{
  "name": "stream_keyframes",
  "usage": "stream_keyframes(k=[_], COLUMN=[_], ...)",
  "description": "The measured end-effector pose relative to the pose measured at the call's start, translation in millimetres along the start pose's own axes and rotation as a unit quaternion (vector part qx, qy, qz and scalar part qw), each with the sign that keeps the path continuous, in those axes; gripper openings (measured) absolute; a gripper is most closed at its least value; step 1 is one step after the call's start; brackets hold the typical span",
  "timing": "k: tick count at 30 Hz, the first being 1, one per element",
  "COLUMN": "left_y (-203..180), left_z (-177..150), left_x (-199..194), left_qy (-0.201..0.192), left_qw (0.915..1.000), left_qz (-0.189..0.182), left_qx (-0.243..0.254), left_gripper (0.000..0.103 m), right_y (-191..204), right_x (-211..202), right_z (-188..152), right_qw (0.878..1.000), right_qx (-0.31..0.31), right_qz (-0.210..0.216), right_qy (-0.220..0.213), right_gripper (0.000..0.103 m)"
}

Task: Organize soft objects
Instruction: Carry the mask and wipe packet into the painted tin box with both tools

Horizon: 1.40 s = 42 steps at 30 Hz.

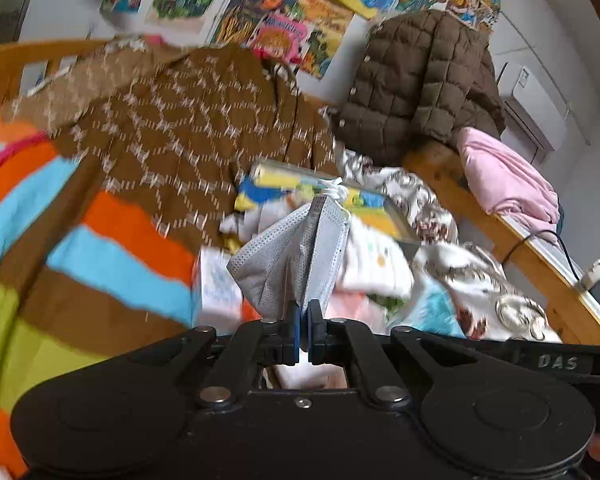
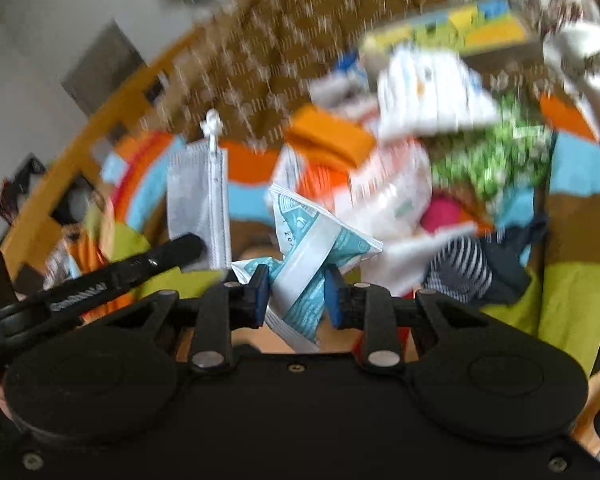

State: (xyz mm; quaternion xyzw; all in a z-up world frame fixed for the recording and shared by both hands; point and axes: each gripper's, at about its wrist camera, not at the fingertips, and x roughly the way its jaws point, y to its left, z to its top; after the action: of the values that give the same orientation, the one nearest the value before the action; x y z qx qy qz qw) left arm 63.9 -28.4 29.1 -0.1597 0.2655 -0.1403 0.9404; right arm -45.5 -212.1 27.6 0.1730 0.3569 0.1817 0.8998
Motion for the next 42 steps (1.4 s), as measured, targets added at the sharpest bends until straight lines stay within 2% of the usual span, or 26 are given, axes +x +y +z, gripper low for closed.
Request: stream_keyframes(k=[3,9,15,18,24,29,35,40,42], left_y=[-10.5,-26.3,-34.6,-30.4,-25.9,-20.8,-16.8,-20.7,-22.2], left_z=[18.8,59.9,114.8,139.3,165.6,171.3,171.2,166.0,161.4], left_x=[13.1,59.3,127.8,166.3,254.7,314.5,380.2,416.0,424.6], left_qy=[-0.029,-0.064,-0.060,-0.046,0.000,0.045,0.117,0.179,0.193], left_qw=[0.9994,0.9972,0.9965,0.9973,0.9987,0.9981,0.9929,0.9834,0.9804], left_qz=[-0.002,-0.023,-0.039,-0.051,-0.051,-0.042,-0.017,-0.007,0.008], left_qx=[0.021,0.030,0.043,0.025,0.008,0.007,0.006,0.026,0.040], left_gripper=[0.002,0.002,0.002,0.002,0.002,0.002,0.002,0.002,0.003], right_y=[-2.6,-0.9,-24.7,-43.1,-94.4,-132.5,-156.0,-172.5,-176.5], right_x=[-13.0,-8.3,21.3,46.7,105.4,162.7,214.7,248.5,260.9], right_z=[13.7,53.8,116.1,147.1,208.1,239.2,254.5,265.0,266.0], right_qw=[0.997,0.982,0.962,0.956,0.956,0.962,0.968,0.972,0.973], right_qx=[-0.001,-0.041,-0.035,-0.036,0.007,0.021,0.037,0.040,0.043], right_qz=[-0.004,-0.061,-0.087,-0.109,-0.127,-0.157,-0.182,-0.194,-0.195], right_qy=[-0.074,-0.176,-0.256,-0.270,-0.266,-0.224,-0.171,-0.129,-0.117], right_gripper=[0.022,0.022,0.022,0.022,0.022,0.022,0.022,0.023,0.024])
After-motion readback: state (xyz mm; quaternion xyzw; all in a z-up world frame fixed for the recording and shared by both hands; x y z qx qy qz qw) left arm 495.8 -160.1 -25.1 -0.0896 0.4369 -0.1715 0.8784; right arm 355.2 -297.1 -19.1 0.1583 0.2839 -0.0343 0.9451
